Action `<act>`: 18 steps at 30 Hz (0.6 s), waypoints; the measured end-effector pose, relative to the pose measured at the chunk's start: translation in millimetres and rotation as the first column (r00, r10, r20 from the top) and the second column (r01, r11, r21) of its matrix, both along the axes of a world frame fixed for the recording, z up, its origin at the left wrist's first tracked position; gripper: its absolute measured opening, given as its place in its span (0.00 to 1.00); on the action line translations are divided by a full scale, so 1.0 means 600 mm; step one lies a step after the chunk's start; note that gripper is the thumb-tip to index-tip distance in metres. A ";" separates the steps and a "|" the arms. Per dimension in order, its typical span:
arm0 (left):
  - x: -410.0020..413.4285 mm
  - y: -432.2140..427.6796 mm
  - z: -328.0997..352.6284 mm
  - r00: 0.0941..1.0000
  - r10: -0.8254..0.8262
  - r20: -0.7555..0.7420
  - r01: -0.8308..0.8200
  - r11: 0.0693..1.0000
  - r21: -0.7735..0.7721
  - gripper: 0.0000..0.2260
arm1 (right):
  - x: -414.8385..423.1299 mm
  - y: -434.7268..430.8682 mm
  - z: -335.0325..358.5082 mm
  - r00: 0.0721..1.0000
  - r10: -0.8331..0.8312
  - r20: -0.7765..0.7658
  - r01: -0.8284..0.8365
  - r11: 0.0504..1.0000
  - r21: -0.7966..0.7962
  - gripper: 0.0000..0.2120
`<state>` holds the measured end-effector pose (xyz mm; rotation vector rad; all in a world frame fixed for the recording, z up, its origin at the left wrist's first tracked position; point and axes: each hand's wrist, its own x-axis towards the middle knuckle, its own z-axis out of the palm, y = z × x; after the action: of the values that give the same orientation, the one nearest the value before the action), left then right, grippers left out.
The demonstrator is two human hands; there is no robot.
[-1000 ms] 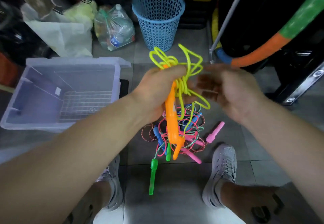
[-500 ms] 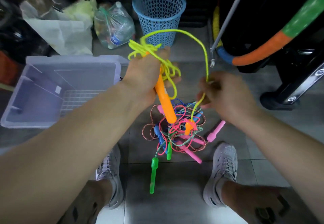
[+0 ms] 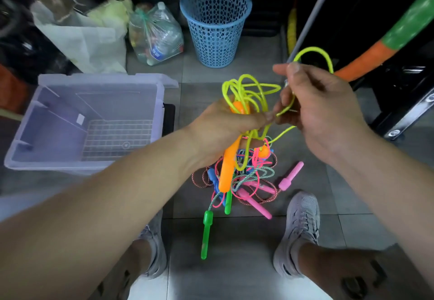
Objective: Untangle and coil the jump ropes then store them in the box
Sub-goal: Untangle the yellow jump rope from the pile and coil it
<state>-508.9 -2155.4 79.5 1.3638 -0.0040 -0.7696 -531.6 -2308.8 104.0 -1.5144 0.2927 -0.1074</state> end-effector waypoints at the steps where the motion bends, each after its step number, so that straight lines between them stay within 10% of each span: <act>1: -0.002 -0.001 0.000 0.999 -0.034 0.005 0.034 0.999 0.003 0.16 | 0.003 -0.002 0.005 1.000 0.000 -0.032 0.003 0.996 0.092 0.12; 7: -0.005 -0.010 0.002 0.997 0.034 0.068 -0.038 0.998 0.052 0.03 | 0.012 -0.019 0.002 0.989 -0.010 -0.148 0.044 0.972 0.232 0.14; 10: 0.011 -0.010 0.007 0.961 0.224 -0.164 -0.240 0.967 -0.085 0.06 | 0.003 -0.021 -0.028 0.986 -0.003 -0.168 -0.038 0.970 -0.240 0.06; 12: 0.020 -0.007 0.012 0.913 0.272 -0.303 -0.331 0.929 -0.163 0.08 | -0.009 -0.025 -0.051 0.940 0.191 -0.284 -0.329 0.732 -0.597 0.05; 14: 0.024 -0.004 0.016 0.864 0.307 -0.400 -0.416 0.882 -0.222 0.08 | -0.024 -0.023 -0.074 0.836 0.366 -0.409 -0.549 0.560 -0.621 0.06; 18: 0.024 0.000 0.020 0.835 0.289 -0.468 -0.451 0.847 -0.282 0.08 | -0.035 -0.008 -0.106 0.869 0.313 -0.383 -0.495 0.543 -0.679 0.15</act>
<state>-494.2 -2155.6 91.7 0.7719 0.4206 -0.6589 -552.7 -2313.6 40.4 -2.4304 0.0371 0.3718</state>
